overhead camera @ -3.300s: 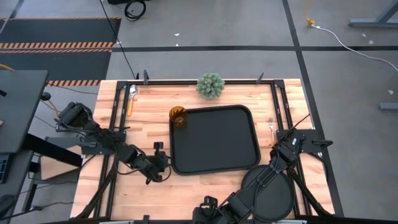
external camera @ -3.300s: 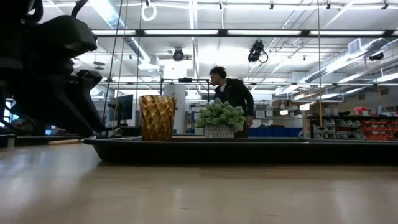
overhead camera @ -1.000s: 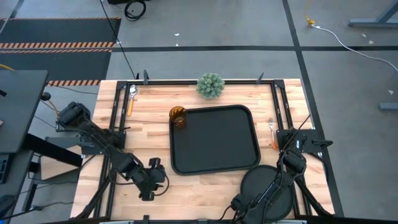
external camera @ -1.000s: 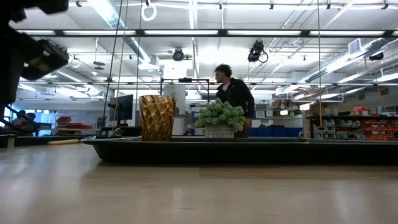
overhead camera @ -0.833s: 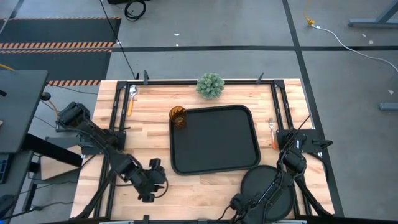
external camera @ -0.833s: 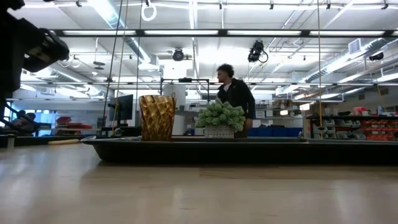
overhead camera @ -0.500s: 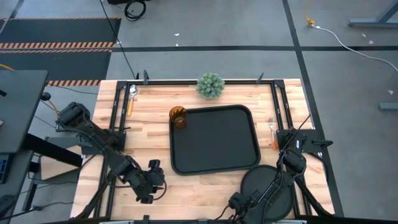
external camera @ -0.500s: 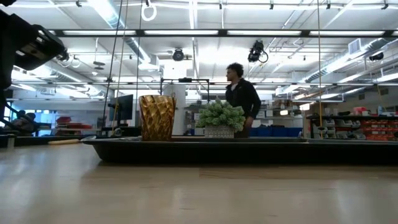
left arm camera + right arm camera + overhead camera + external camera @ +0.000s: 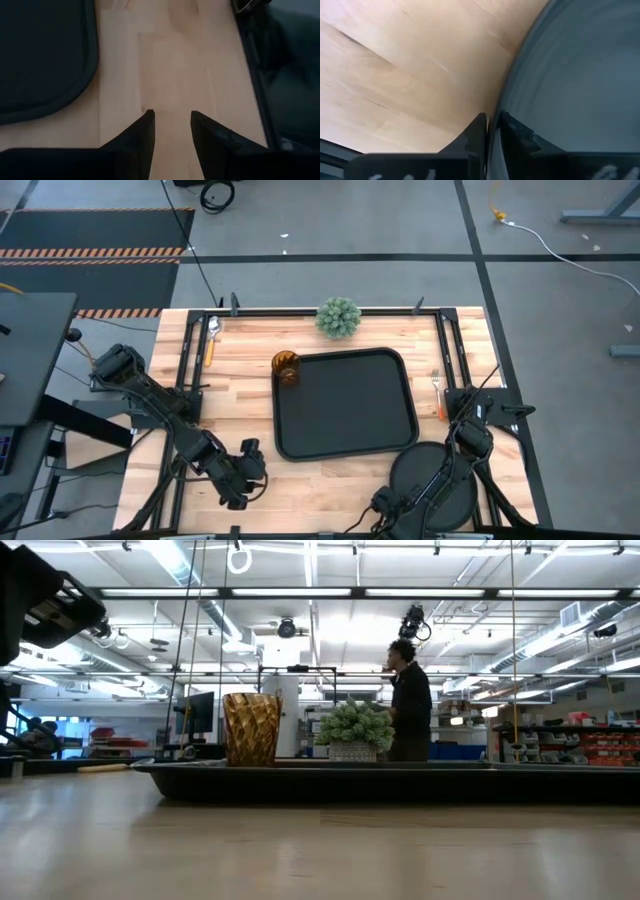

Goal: Pick and place plate/cup/fork/spoon on tray
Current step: Put the black plate on the black serving tray to the bottom right of the brown cup

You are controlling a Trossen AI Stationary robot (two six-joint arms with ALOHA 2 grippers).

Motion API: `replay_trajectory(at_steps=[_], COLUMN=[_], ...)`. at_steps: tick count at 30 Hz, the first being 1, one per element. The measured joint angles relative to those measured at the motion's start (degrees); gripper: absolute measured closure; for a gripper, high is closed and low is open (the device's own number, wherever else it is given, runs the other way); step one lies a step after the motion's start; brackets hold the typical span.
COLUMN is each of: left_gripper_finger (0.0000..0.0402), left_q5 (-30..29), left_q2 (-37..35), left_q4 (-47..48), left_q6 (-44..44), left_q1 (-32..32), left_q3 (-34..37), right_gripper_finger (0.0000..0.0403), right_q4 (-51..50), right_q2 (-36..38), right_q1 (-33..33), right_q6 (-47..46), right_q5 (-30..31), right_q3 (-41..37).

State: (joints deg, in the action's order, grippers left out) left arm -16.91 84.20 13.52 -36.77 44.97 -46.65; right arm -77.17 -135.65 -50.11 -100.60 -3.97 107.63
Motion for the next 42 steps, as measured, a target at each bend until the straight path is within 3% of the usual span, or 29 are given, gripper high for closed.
replay_trajectory(at_steps=[4, 8, 12, 20, 26, 33, 37, 42], left_gripper_finger=[0.0269, 0.0269, 0.0269, 0.0269, 0.0269, 0.0269, 0.0269, 0.0269], left_q5=[0.0, -0.04, -0.06, -0.02, 0.0, 0.0, 0.0, 0.0], left_q2=[0.0, 0.0, 0.0, 0.0, 0.0, 0.0, 0.0, 0.0], left_q4=[-1.61, -4.03, -6.97, -8.66, -8.52, -8.26, -8.04, -7.95], left_q6=[1.19, 5.87, 9.48, 10.48, 10.49, 10.47, 10.46, 10.47], left_q1=[-0.13, -0.17, -0.17, -0.17, -0.11, -0.11, -0.11, -0.11], left_q3=[0.0, 0.0, 0.0, 0.0, 0.0, 0.0, 0.0, 0.0], right_gripper_finger=[0.0357, 0.039, 0.0389, 0.0391, 0.0391, 0.0389, 0.0389, 0.0388], right_q4=[-2.91, -8.13, -12.87, -12.59, -13.11, -9.16, -6.0, 2.72], right_q2=[-0.44, -0.39, -0.4, -0.09, 0.68, 0.66, 0.64, 0.55], right_q1=[-0.01, 0.61, 1.75, 4.98, 9.66, 16.71, 20.93, 25.58], right_q6=[-0.73, 1.54, 5.18, 19.31, 30.13, 51.66, 58.48, 65.76], right_q5=[2.75, 7.33, 14.99, 31.43, 36.55, 44.08, 43.1, 35.62], right_q3=[2.22, 7.82, 15.26, 27.34, 26.92, 21.48, 15.58, 6.83])
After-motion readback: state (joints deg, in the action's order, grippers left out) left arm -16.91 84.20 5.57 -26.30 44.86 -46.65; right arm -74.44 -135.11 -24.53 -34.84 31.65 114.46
